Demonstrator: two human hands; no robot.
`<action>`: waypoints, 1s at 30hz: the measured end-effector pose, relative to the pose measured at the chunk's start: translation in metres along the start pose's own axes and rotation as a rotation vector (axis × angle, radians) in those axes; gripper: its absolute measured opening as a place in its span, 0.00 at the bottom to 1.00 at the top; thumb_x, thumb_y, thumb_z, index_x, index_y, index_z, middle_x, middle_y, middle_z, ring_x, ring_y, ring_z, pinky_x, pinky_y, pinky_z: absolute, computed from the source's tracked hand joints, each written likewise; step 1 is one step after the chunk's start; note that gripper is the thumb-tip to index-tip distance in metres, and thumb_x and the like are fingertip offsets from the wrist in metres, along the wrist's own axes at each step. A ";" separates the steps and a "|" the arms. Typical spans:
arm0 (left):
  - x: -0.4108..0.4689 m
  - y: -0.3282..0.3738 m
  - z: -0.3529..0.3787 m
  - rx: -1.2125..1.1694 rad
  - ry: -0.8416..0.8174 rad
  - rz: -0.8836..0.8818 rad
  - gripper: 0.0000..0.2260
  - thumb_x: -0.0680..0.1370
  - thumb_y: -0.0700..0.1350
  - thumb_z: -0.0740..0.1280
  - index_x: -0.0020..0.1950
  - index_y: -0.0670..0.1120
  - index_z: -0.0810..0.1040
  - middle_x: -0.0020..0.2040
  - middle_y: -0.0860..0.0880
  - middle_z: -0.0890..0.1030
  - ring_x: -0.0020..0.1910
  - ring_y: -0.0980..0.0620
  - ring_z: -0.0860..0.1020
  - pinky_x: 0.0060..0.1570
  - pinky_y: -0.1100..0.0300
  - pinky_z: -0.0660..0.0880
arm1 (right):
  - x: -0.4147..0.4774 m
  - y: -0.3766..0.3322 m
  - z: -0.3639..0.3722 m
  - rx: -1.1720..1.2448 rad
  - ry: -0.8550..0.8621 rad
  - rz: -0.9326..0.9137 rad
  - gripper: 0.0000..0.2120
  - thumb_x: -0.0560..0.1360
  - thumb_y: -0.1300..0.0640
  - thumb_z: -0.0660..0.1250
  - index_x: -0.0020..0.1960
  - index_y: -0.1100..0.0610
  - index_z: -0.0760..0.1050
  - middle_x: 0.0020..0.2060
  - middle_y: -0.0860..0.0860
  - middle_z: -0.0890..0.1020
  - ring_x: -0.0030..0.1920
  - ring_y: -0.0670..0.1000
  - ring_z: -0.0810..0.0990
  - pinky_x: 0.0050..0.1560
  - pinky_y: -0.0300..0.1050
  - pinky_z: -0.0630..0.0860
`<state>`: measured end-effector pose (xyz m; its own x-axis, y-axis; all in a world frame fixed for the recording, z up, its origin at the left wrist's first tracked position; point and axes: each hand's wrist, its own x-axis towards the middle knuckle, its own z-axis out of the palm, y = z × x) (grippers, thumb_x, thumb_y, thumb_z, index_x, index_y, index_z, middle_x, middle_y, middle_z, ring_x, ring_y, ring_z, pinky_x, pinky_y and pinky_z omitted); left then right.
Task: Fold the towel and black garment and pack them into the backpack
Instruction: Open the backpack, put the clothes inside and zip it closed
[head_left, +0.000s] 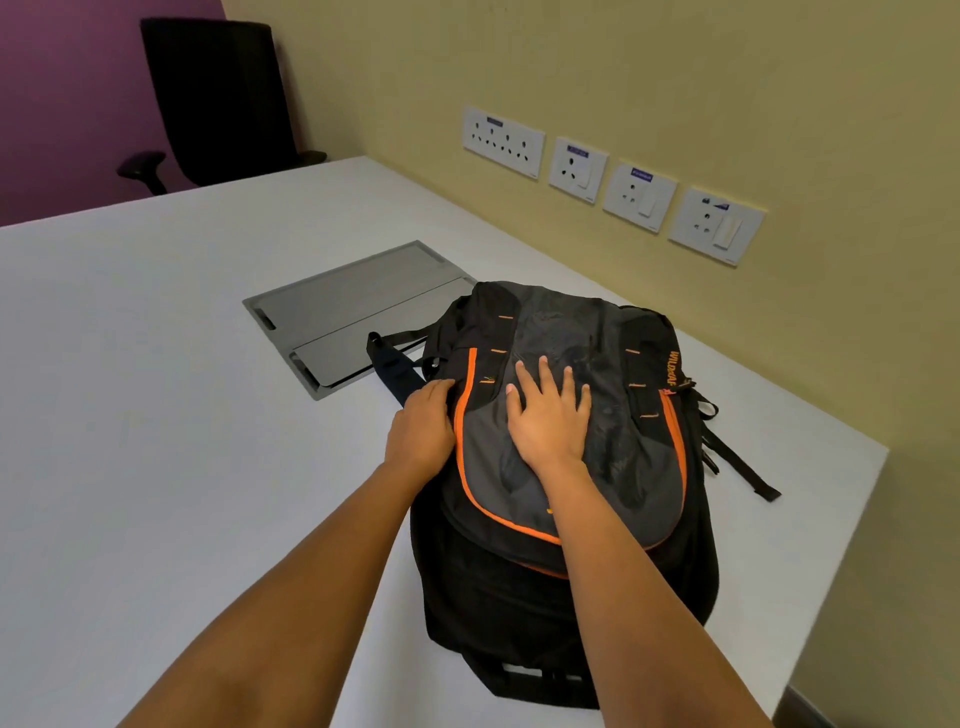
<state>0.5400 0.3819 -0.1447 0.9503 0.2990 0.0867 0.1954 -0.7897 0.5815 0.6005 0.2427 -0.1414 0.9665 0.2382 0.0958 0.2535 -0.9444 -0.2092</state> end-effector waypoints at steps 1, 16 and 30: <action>0.003 -0.003 0.003 0.009 -0.005 -0.005 0.18 0.82 0.44 0.53 0.73 0.44 0.65 0.71 0.45 0.68 0.69 0.45 0.68 0.69 0.50 0.66 | 0.000 0.000 0.005 -0.016 0.015 -0.006 0.25 0.80 0.42 0.42 0.76 0.44 0.54 0.77 0.49 0.55 0.77 0.58 0.48 0.73 0.59 0.44; 0.012 -0.012 0.019 0.015 0.147 -0.153 0.10 0.81 0.39 0.58 0.58 0.38 0.76 0.55 0.40 0.77 0.51 0.45 0.77 0.49 0.62 0.69 | -0.005 0.003 0.020 -0.056 0.067 -0.037 0.29 0.76 0.41 0.41 0.75 0.44 0.58 0.76 0.51 0.58 0.76 0.61 0.52 0.72 0.63 0.47; -0.004 -0.013 0.009 0.060 0.161 -0.152 0.10 0.81 0.38 0.58 0.55 0.38 0.78 0.53 0.40 0.78 0.47 0.46 0.77 0.48 0.59 0.73 | -0.004 0.004 0.014 -0.103 -0.067 -0.068 0.26 0.81 0.42 0.45 0.77 0.43 0.44 0.77 0.50 0.45 0.76 0.60 0.41 0.73 0.62 0.40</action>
<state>0.5360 0.3869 -0.1598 0.8589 0.4949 0.1321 0.3525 -0.7581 0.5486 0.5986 0.2408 -0.1560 0.9487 0.3136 0.0402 0.3162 -0.9431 -0.1034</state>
